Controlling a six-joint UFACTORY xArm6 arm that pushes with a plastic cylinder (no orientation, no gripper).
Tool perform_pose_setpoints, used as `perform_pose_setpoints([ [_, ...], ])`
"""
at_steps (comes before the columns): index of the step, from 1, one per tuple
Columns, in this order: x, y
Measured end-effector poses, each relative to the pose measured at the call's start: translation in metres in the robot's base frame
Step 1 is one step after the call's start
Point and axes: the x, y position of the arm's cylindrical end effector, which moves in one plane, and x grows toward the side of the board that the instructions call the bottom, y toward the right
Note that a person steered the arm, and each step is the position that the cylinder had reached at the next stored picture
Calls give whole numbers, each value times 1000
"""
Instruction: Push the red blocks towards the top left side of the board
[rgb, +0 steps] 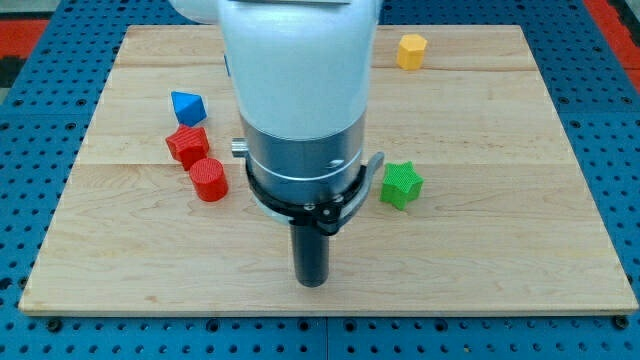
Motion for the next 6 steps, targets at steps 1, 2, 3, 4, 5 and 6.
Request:
perform_pose_setpoints([
  [1, 0, 13],
  [2, -33, -21],
  [3, -46, -35],
  [4, -58, -101],
  [5, -110, -102],
  [6, -134, -133],
])
